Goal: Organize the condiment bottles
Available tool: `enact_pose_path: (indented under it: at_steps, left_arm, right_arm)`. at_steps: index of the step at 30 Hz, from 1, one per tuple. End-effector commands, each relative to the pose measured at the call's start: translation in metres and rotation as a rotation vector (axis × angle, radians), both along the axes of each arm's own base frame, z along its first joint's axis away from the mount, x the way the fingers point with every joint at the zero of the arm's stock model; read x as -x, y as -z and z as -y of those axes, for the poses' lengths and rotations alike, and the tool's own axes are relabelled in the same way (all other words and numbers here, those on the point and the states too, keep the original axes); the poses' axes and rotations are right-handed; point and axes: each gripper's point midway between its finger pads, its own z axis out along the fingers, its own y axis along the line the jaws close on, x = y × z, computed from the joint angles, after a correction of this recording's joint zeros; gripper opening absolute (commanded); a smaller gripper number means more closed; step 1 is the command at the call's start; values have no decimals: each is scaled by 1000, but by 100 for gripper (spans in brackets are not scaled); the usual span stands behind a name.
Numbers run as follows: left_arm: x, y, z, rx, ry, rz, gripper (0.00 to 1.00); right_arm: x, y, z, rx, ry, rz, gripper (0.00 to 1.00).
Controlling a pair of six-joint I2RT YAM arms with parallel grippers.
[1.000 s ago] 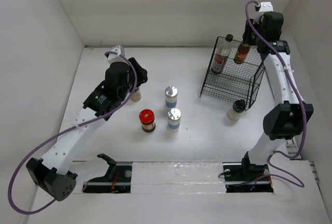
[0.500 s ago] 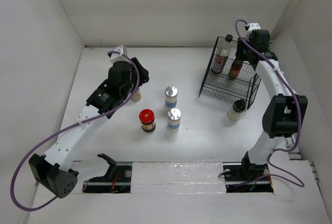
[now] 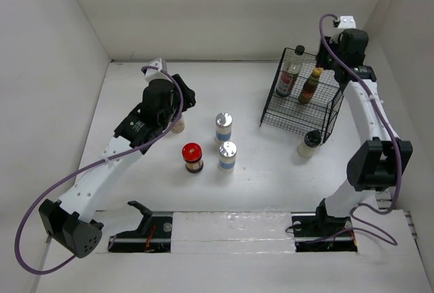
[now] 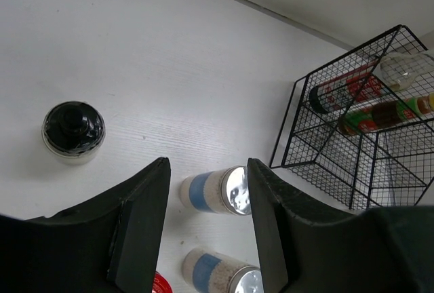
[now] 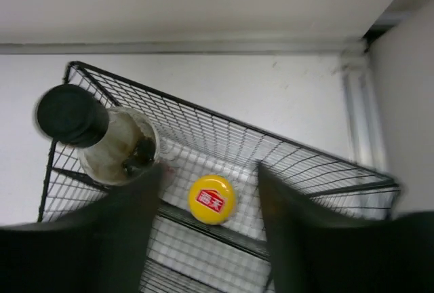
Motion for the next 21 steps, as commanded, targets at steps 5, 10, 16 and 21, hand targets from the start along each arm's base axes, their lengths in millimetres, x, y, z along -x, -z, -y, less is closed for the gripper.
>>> enact_pose_path:
  at_steps: [5, 10, 16, 21]
  left_arm:
    - [-6, -23, -13, -7, -44, 60, 36]
    - [-4, -23, -12, -10, -35, 49, 12]
    - [-7, -24, -14, -11, -44, 49, 30]
    - [-7, -19, -13, -13, -36, 39, 62]
  right_arm:
    - [73, -99, -98, -66, -251, 245, 0]
    - [156, -25, -252, -83, -750, 84, 34]
    - [208, 43, -308, -40, -938, -93, 97]
    - [205, 82, -321, 4, -926, -165, 100]
